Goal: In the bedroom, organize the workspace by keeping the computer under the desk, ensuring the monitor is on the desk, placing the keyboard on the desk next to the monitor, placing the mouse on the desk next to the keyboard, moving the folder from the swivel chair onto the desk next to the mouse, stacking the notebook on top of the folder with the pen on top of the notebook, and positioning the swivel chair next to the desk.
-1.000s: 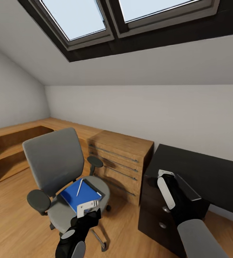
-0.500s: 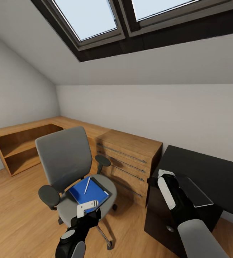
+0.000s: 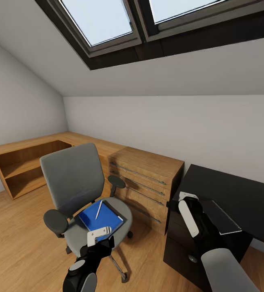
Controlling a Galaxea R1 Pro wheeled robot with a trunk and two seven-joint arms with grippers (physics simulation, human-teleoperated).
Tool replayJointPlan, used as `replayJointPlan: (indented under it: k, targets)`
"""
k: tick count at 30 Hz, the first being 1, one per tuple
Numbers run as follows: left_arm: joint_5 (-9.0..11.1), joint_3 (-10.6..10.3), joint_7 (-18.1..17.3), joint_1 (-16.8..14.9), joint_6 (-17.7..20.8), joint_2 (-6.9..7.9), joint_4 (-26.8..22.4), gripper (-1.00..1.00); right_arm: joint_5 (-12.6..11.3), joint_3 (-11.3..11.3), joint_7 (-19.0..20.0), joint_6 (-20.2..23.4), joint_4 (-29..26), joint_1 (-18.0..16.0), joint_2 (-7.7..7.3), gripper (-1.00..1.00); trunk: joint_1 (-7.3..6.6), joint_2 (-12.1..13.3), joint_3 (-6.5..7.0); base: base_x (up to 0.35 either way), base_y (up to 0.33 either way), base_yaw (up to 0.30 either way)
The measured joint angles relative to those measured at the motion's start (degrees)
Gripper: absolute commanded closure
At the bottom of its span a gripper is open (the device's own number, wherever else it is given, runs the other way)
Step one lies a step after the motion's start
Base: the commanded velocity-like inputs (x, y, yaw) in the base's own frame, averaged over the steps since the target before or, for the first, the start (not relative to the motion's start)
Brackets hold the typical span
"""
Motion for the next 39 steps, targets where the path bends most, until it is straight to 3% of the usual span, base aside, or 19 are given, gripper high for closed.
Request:
replayJointPlan:
  k: [39]
  targets:
    - [-0.3, 0.1, 0.0, 0.0, -0.1, 0.00, 0.0, -1.00, 0.0, 0.1, 0.1, 0.0, 0.3, 0.0, 0.26, -1.00, 0.00, 0.0, 0.00, 0.000, 0.000, 0.266]
